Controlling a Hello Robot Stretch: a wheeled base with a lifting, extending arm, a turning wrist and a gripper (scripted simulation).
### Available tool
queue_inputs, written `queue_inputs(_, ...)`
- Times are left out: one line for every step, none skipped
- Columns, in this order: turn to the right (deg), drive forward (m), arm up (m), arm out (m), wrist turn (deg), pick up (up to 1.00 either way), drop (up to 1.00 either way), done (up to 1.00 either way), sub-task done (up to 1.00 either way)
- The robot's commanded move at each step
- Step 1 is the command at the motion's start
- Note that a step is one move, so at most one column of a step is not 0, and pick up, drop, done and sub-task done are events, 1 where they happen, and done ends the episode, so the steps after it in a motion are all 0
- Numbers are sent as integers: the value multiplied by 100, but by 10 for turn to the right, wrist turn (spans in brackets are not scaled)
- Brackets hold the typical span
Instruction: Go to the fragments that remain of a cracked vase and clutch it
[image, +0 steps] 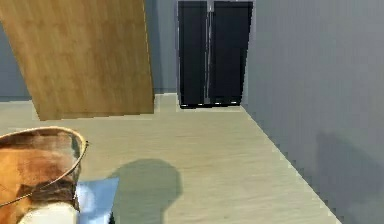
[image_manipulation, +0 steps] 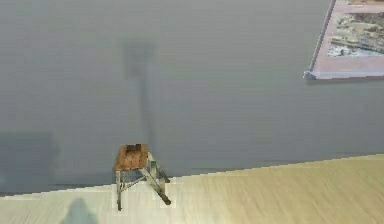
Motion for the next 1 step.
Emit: queue_inputs(-450,0,0,0,0,0,0,0,0)
